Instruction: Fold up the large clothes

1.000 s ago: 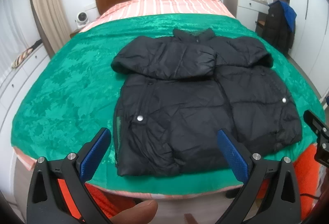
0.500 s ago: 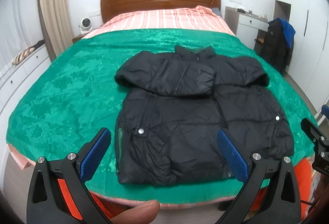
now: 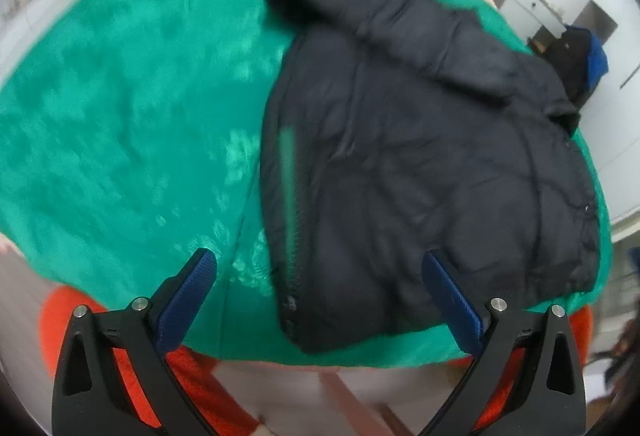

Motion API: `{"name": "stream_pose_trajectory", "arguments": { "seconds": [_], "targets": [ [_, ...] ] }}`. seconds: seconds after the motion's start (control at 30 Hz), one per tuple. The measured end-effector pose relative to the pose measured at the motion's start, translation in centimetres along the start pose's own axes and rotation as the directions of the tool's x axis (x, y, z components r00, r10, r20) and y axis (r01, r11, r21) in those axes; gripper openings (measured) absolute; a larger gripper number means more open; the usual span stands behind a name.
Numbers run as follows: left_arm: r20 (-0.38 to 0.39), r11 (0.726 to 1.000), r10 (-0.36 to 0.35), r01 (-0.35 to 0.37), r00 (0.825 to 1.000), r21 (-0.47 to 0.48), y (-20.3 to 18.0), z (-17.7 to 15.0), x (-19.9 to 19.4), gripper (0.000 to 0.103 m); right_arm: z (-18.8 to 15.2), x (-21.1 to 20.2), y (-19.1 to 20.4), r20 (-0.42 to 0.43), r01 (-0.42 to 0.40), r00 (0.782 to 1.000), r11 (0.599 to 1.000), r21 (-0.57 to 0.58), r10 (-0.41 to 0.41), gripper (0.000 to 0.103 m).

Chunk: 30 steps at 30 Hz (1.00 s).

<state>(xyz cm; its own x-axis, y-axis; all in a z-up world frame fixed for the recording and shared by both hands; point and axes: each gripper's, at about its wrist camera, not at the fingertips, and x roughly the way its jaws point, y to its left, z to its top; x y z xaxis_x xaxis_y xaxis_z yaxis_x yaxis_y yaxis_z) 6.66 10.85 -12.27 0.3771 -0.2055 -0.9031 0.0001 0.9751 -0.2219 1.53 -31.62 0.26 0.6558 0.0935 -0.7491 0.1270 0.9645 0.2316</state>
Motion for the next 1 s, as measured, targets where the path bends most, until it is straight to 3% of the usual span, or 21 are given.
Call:
{"name": "stream_pose_trajectory", "arguments": {
  "seconds": [0.13, 0.2, 0.23, 0.27, 0.33, 0.4, 0.5, 0.6, 0.7, 0.77, 0.8, 0.83, 0.9, 1.0],
  "targets": [
    [-0.083, 0.993, -0.118, 0.119, 0.990, 0.010, 0.5, -0.1, 2.9, 0.102, -1.9, 5.0, -2.8, -0.173, -0.052, 0.983, 0.996, 0.078, 0.065, 0.103],
    [-0.091, 0.996, -0.075, 0.079, 0.993, 0.035, 0.4, -0.5, 3.9, 0.092, -2.5, 6.7, -2.8, -0.218, -0.103, 0.968, 0.990, 0.099, 0.122, 0.098],
    [-0.083, 0.997, -0.053, 0.057, 0.995, 0.051, 0.2, -0.7, 3.8, 0.067, -2.6, 7.3, -2.5, -0.238, -0.110, 0.962, 0.988, 0.107, 0.133, 0.075],
    [-0.082, 0.995, -0.061, 0.067, 0.995, 0.073, -0.1, -0.9, 3.5, 0.038, -2.6, 7.5, -2.3, -0.249, -0.104, 0.960, 0.989, 0.103, 0.127, 0.063],
    [-0.065, 0.996, -0.058, 0.063, 0.996, 0.070, -0.3, -1.2, 2.7, 0.023, -2.4, 7.1, -1.5, -0.250, -0.084, 0.963, 0.994, 0.067, 0.098, 0.037],
    [-0.052, 0.994, -0.072, 0.076, 0.996, 0.075, -0.3, -1.5, 1.3, 0.018, -2.0, 6.1, -0.5, -0.243, -0.082, 0.966, 0.996, 0.023, 0.085, 0.027],
    [-0.062, 0.992, -0.087, 0.092, 0.994, 0.083, -0.3, -2.6, -0.5, 0.017, -1.9, 4.1, 0.6, -0.236, -0.059, 0.971, 0.998, -0.038, 0.049, 0.025],
    [-0.097, 0.991, -0.078, 0.088, 0.992, 0.104, -0.2, -4.2, -0.9, 0.018, -3.0, 3.4, -0.5, -0.256, -0.049, 0.966, 0.998, -0.028, 0.040, 0.025],
    [-0.100, 0.984, 0.011, 0.007, 0.995, 0.175, -1.2, -5.6, 0.2, 0.025, -4.6, 5.3, -1.2, -0.297, -0.017, 0.955, 1.000, -0.019, 0.010, 0.025],
    [-0.078, 0.966, 0.099, -0.077, 0.992, 0.248, -2.3, -5.6, -0.2, 0.040, -4.5, 6.0, -1.2, -0.295, 0.001, 0.955, 1.000, 0.000, -0.001, 0.031],
    [-0.061, 0.956, 0.126, -0.105, 0.990, 0.274, -2.6, -5.6, -0.9, 0.043, -4.4, 5.9, -1.1, -0.287, 0.013, 0.958, 1.000, 0.003, -0.012, 0.044],
    [-0.021, 0.940, 0.168, -0.154, 0.986, 0.305, -3.0, -5.4, -2.2, 0.051, -4.3, 5.6, -1.1, -0.277, 0.018, 0.961, 1.000, 0.003, -0.016, 0.068],
    [0.064, 0.915, 0.218, -0.227, 0.974, 0.335, -3.7, -4.7, -4.7, 0.065, -4.2, 4.5, -1.5, -0.235, 0.019, 0.972, 1.000, 0.011, -0.016, 0.087],
    [0.249, 0.872, 0.211, -0.297, 0.945, 0.389, -6.0, -2.1, -9.9, 0.082, -4.2, 2.6, -2.1, -0.167, 0.065, 0.984, 0.998, 0.019, -0.061, 0.087]
  ]
}}
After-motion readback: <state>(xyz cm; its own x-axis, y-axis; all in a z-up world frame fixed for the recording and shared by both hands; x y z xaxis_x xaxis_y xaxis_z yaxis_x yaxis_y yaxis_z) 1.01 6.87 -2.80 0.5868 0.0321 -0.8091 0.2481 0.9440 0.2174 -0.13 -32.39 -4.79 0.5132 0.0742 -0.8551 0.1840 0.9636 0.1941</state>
